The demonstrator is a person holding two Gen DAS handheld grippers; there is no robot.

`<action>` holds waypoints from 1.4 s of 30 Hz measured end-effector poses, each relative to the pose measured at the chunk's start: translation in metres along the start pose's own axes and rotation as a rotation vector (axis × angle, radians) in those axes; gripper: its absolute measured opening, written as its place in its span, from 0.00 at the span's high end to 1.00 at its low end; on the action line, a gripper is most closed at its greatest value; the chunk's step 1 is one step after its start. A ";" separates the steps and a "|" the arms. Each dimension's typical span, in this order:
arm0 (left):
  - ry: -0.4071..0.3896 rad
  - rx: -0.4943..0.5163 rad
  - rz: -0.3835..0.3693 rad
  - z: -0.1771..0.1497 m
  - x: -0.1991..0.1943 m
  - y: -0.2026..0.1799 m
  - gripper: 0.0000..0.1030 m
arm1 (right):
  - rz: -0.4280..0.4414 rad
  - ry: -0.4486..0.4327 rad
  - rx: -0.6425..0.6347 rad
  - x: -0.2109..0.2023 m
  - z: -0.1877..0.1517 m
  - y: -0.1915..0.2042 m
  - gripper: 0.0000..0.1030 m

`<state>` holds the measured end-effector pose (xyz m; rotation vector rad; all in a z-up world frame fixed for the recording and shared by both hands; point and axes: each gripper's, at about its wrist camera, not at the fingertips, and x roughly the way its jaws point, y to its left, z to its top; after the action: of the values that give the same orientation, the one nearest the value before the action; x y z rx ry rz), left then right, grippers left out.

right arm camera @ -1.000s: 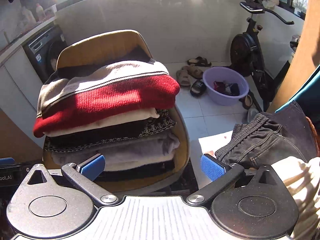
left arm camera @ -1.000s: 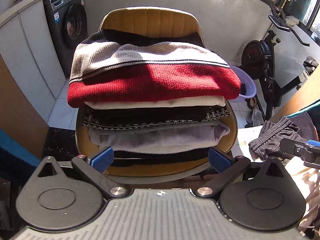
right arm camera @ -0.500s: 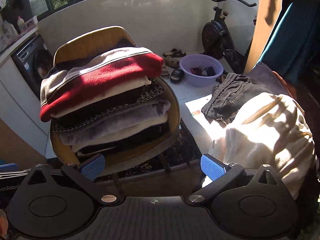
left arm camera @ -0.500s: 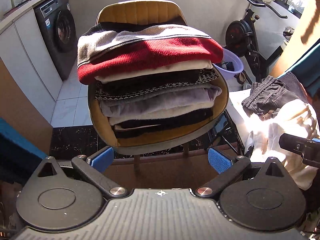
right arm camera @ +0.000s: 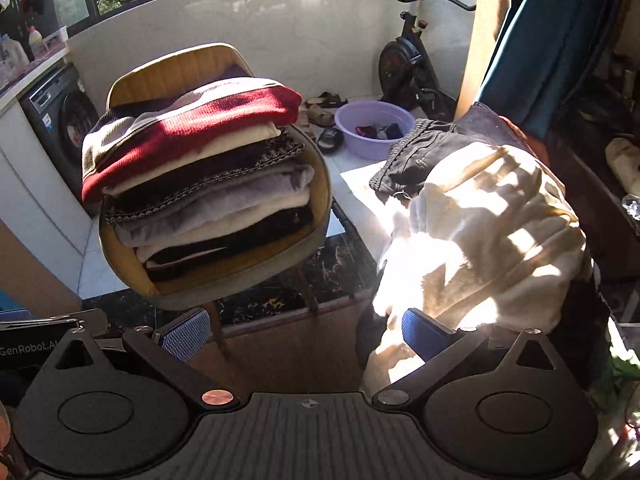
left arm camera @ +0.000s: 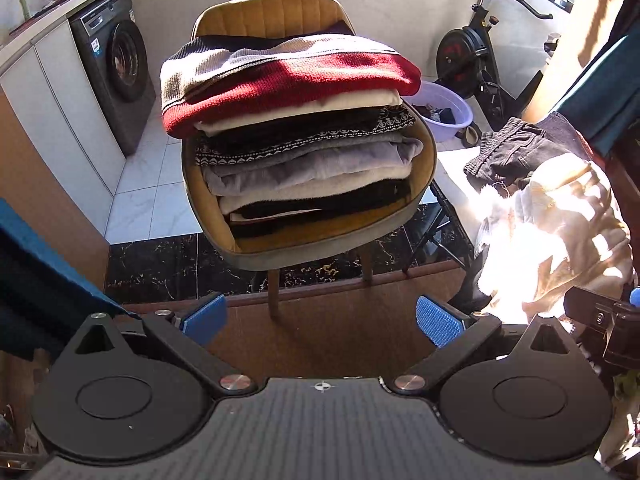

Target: Fold clothes

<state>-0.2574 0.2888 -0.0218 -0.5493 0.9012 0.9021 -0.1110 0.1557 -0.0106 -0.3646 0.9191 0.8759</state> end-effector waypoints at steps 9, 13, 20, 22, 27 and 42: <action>0.009 -0.013 0.006 -0.016 -0.011 -0.032 0.00 | 0.024 -0.001 -0.046 -0.018 -0.019 -0.025 0.01; 0.014 0.000 0.014 -0.023 -0.015 -0.046 0.00 | 0.029 -0.004 -0.009 -0.020 -0.022 -0.044 0.01; 0.018 -0.020 0.029 -0.030 -0.020 -0.052 0.00 | 0.029 0.000 0.027 -0.020 -0.022 -0.066 0.01; 0.015 -0.030 0.035 -0.031 -0.022 -0.052 0.00 | 0.029 0.000 0.018 -0.020 -0.022 -0.067 0.01; 0.029 -0.051 0.050 -0.034 -0.020 -0.050 0.00 | 0.030 -0.007 -0.009 -0.021 -0.020 -0.064 0.01; 0.017 -0.056 0.076 -0.027 -0.019 -0.050 0.00 | 0.046 -0.010 -0.022 -0.015 -0.014 -0.061 0.01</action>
<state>-0.2327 0.2342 -0.0179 -0.5751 0.9194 0.9955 -0.0747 0.1020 -0.0108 -0.3587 0.9127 0.9296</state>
